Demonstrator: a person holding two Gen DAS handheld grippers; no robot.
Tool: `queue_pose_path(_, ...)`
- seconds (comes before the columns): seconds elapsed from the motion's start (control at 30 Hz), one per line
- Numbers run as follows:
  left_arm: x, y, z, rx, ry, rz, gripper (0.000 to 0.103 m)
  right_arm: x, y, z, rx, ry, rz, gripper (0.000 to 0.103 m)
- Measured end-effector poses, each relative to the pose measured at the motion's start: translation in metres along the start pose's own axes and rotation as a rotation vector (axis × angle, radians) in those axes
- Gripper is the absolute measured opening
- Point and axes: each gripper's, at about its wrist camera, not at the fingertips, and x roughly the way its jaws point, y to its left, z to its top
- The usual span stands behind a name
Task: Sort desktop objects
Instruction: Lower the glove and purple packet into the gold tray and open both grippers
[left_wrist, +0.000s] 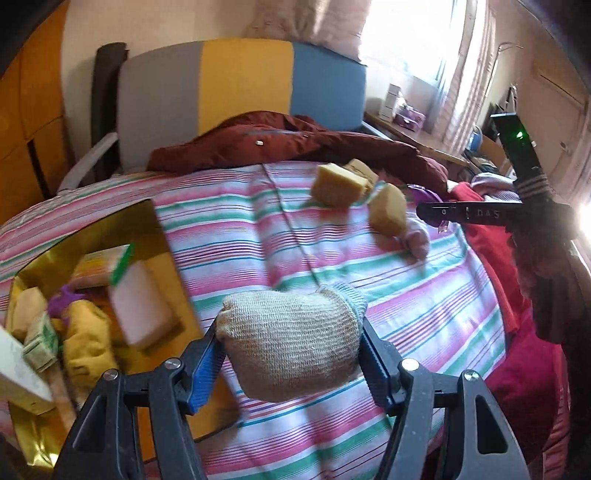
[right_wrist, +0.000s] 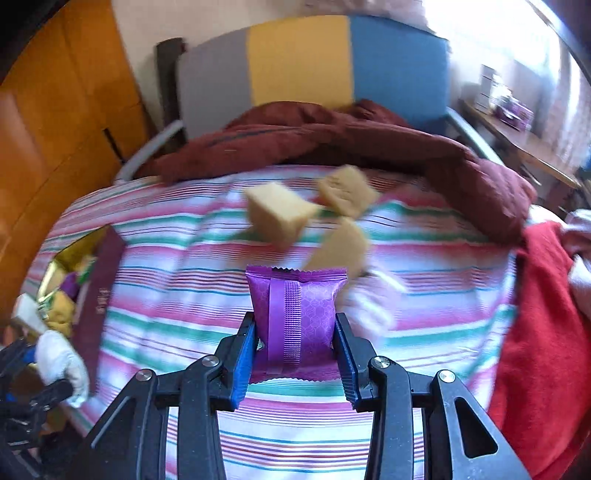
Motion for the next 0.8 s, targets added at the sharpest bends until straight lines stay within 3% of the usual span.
queue_pose_path(0.23, -0.023, 0.037, -0.012, -0.047, -0.041, 0.077, 0.068, 0.002, 0.073, 0.0, -0.05, -0.026, 0.108, 0.041)
queue_pose_path(0.5, -0.046, 0.086, -0.034, -0.127, -0.064, 0.181, 0.068, 0.016, 0.139, -0.019, -0.05, 0.001, 0.228, 0.041)
queue_pose_path(0.8, -0.054, 0.134, -0.057, -0.246, -0.05, 0.232, 0.068, 0.02, 0.2, -0.036, -0.044, 0.012, 0.343, 0.041)
